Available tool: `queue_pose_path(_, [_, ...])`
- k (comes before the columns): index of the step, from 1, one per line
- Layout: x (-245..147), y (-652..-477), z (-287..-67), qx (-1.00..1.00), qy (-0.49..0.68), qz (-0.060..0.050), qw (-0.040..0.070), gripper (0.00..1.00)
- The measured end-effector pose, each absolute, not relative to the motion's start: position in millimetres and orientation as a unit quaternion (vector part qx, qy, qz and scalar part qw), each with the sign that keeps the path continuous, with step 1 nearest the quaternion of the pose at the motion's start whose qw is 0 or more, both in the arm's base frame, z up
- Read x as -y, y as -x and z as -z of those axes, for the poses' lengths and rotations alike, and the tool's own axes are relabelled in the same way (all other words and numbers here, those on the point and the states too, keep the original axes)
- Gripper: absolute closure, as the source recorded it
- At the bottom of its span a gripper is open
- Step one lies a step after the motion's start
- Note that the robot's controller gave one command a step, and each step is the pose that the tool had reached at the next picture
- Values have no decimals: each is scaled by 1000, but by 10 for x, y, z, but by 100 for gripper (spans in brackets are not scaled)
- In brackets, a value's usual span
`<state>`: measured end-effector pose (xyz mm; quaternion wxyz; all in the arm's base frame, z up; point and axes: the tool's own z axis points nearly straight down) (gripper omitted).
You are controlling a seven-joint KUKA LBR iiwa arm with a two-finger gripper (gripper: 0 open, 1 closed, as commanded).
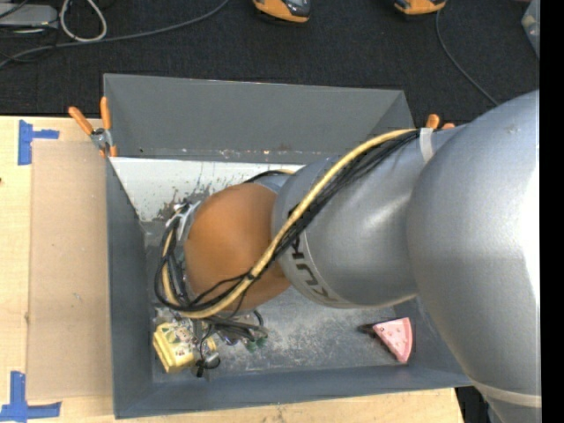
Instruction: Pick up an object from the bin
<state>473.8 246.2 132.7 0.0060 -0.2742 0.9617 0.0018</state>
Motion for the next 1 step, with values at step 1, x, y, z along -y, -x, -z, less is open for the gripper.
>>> queue_pose_path(1, [-2463, -4730, -1694, -962, 273, -2, 4, 100])
